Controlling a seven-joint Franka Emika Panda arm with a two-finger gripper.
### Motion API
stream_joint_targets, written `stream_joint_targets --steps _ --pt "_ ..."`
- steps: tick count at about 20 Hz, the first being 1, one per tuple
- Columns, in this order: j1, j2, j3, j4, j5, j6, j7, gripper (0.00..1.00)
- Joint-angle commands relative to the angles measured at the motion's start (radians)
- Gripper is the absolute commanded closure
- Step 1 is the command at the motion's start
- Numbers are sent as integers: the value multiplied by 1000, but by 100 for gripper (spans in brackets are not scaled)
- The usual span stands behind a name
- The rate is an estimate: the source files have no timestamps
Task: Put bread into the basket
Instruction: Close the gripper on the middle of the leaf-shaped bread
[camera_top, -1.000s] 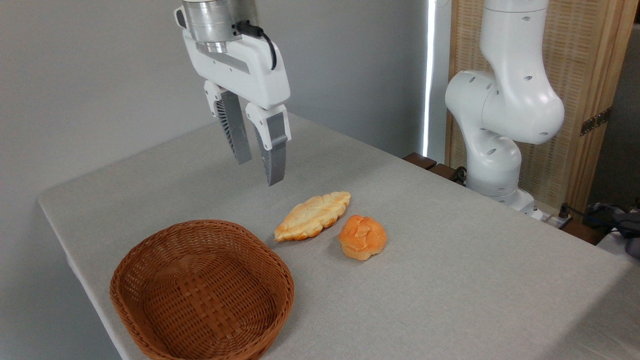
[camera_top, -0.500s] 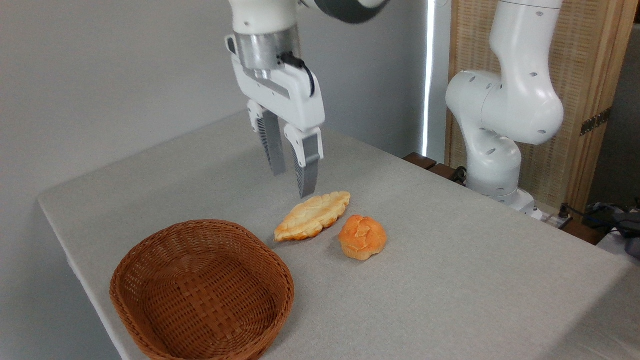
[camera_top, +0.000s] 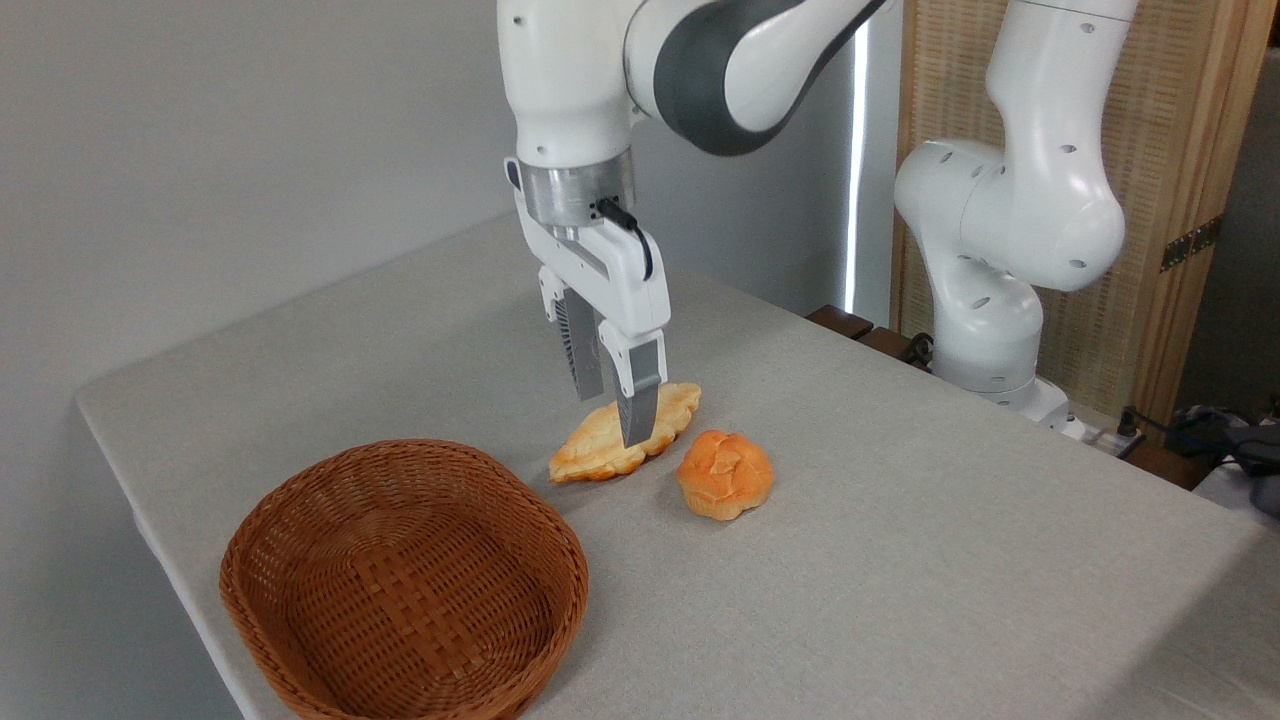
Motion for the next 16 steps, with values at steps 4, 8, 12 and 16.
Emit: stream_joint_targets --steps 4,8,12,16 --pt "-20 -12 5 -48 -100 71 7 0" --pt "-23 -6 5 -56 -108 73 5 0" --pt "-26 -3 5 -74 -108 73 12 0" --pt "-39 2 5 -79 -108 74 13 0"
